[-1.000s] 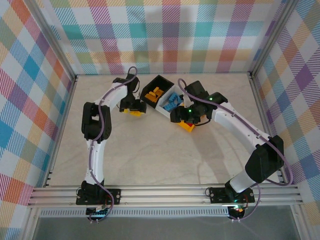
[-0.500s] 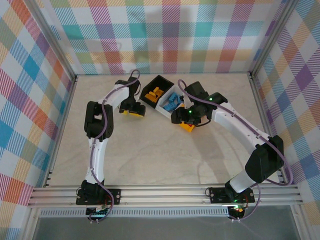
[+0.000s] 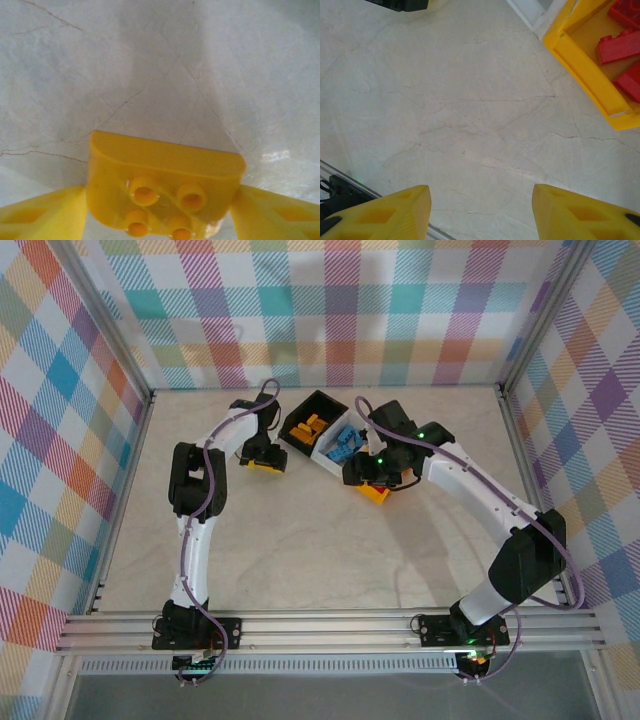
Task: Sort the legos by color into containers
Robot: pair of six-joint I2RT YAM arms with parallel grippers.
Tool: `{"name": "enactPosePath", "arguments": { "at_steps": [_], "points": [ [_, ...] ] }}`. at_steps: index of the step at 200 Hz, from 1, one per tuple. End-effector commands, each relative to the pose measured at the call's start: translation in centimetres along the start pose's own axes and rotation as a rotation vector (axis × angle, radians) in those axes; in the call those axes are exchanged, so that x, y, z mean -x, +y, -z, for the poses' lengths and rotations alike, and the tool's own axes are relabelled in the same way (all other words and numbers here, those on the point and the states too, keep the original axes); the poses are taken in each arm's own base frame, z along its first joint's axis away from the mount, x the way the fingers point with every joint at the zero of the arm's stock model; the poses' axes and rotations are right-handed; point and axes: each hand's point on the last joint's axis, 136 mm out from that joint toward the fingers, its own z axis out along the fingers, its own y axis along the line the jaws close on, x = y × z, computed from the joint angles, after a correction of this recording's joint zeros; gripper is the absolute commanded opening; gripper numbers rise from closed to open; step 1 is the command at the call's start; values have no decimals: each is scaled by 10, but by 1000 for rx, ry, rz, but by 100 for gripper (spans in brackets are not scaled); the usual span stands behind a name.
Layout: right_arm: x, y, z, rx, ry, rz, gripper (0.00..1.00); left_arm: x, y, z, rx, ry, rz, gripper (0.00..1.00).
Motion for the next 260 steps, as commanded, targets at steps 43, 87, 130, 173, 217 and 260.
{"name": "enactPosePath", "arguments": {
  "at_steps": [43, 87, 130, 173, 217, 260],
  "points": [
    [-1, 3, 2, 3, 8, 4, 56, -4, -8, -10, -45, 1, 7, 58],
    [-2, 2, 2, -1, -2, 6, 56, -8, -15, 23, -99, -44, 62, 60],
    [-6, -4, 7, -23, -12, 15, 57, 5, -30, 66, -197, -118, 133, 63],
    [-11, -11, 13, -45, -21, 24, 57, 45, -47, 107, -318, -229, 225, 64],
    [-7, -21, 21, -57, -44, 8, 58, 100, -70, 116, -403, -316, 291, 65],
    [-2, -27, 28, -68, -75, 1, 62, 140, -85, 105, -462, -380, 352, 73]
  ]
}}
